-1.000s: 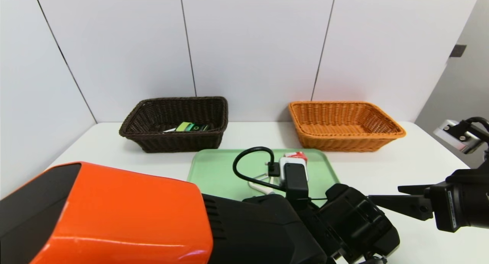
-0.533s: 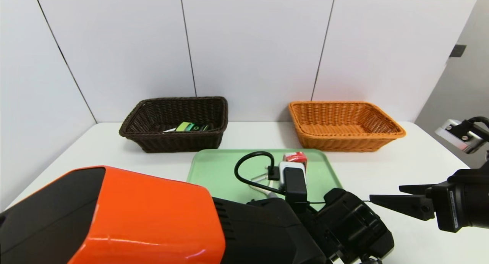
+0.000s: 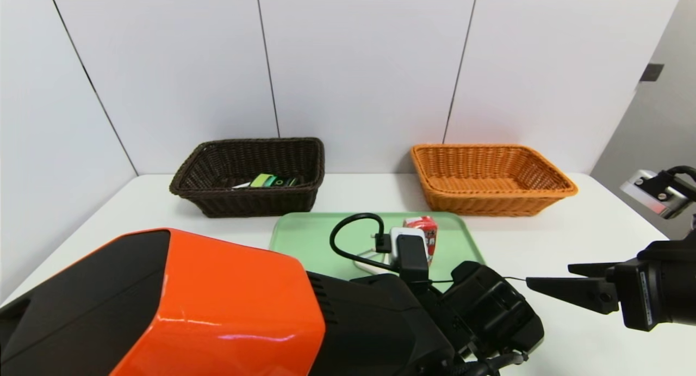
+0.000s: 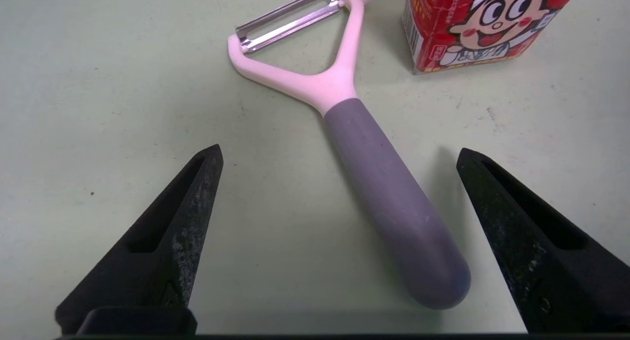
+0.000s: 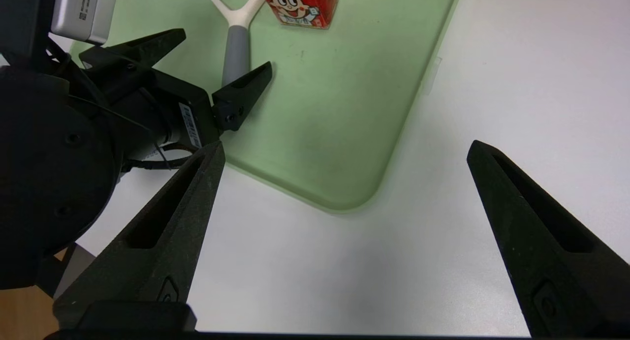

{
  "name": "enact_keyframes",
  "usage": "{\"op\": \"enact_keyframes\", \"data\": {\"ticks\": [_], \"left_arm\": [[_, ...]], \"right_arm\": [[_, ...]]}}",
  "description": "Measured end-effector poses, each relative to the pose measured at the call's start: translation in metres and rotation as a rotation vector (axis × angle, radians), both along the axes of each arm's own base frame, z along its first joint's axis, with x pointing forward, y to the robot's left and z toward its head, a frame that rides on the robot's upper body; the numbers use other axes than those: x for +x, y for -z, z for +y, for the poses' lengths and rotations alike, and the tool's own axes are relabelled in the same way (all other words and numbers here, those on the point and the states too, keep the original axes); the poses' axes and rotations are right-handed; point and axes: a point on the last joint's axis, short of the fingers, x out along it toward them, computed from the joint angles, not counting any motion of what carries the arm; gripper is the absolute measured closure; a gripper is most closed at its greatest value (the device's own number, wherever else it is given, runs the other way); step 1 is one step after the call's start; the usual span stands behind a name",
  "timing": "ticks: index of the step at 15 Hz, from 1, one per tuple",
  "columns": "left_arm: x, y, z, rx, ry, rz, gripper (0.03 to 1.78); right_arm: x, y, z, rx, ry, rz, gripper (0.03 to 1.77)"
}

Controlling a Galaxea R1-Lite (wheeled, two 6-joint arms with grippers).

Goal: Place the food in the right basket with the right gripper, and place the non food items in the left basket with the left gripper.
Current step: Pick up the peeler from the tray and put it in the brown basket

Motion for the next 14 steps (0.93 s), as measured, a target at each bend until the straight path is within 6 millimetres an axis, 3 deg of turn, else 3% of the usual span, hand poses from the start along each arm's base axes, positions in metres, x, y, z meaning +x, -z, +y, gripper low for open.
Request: {"op": "enact_keyframes", "data": {"ticks": [9, 14], "left_arm": [[0.0009, 0.0102, -0.0019, 0.015, -0.006, 0.009, 0.12], [0.0005, 0.0112, -0.0008, 0.029, -0.004, 0.009, 0.78]], "right_arm": [[0.0002, 0.0000, 0.0000, -0.001, 0.001, -0.001, 0.10], [0.0008, 0.0000, 0.0002, -0.002, 0.000, -0.001, 0.10]]}}
